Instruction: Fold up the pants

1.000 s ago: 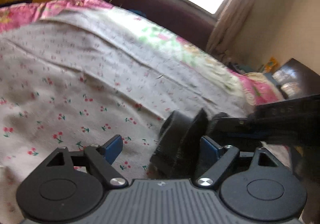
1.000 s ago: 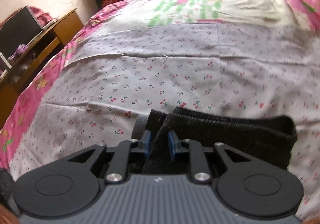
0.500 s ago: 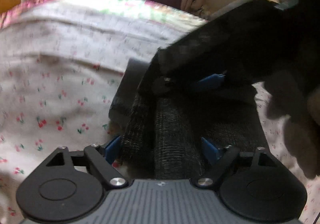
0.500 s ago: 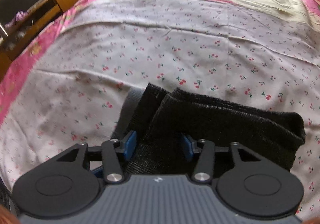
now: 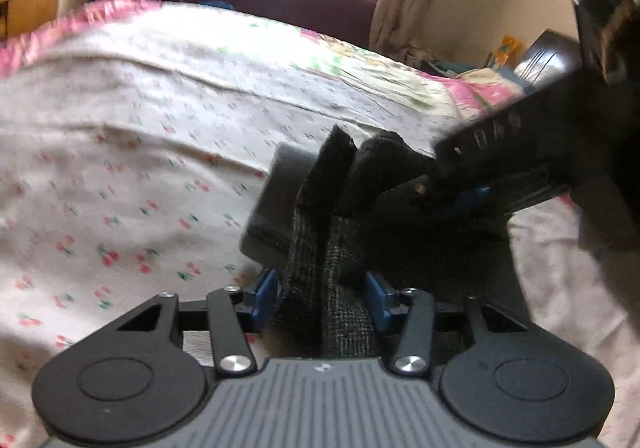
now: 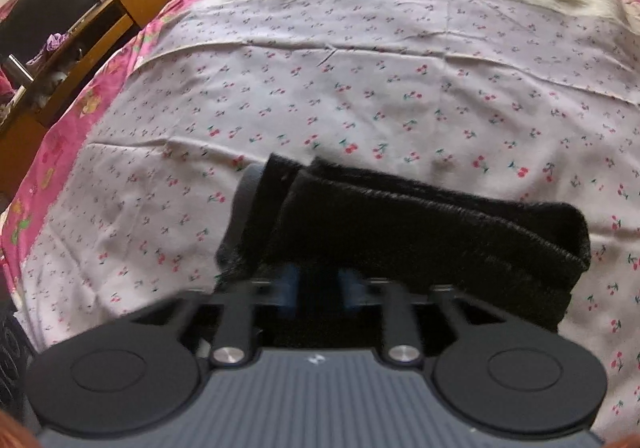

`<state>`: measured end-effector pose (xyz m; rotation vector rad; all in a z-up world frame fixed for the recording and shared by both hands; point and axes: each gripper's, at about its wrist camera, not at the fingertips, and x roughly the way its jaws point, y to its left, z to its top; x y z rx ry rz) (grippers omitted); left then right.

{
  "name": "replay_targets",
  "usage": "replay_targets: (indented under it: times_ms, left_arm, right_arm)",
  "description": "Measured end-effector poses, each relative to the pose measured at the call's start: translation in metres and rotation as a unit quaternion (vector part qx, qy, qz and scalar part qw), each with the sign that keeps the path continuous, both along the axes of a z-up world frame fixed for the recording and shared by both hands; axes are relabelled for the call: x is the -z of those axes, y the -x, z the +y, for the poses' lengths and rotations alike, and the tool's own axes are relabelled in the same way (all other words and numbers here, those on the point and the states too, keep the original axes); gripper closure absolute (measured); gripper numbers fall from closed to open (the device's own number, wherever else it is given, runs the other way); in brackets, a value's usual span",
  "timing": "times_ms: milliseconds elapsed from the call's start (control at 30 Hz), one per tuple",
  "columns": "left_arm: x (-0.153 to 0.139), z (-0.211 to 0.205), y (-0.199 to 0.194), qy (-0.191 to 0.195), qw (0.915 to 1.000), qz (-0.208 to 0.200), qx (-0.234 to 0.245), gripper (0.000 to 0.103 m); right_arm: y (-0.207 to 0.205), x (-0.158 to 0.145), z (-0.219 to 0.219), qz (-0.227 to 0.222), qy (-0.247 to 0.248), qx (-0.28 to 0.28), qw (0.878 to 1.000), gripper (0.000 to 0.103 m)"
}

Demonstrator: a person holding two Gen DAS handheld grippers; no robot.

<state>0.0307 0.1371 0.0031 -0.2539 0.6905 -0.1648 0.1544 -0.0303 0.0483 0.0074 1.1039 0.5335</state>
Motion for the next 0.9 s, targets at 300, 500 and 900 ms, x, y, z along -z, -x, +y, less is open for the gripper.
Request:
replay_targets:
  times_ms: [300,500,900]
  left_arm:
    - [-0.008,-0.023,0.013,-0.043,0.9979,-0.032,0.037,0.031]
    - [0.002,-0.029,0.005,-0.043,0.9978,0.002,0.050,0.037]
    - [0.009,-0.032,-0.007,-0.011,0.9965,0.035,0.075,0.040]
  right_arm:
    - [0.004,0.004,0.003,0.004,-0.012,-0.014,1.000,0.054]
    - [0.000,0.013,-0.013,0.035,-0.032,0.001,0.999,0.054]
    - [-0.004,0.011,0.004,0.042,-0.033,-0.018,0.998,0.051]
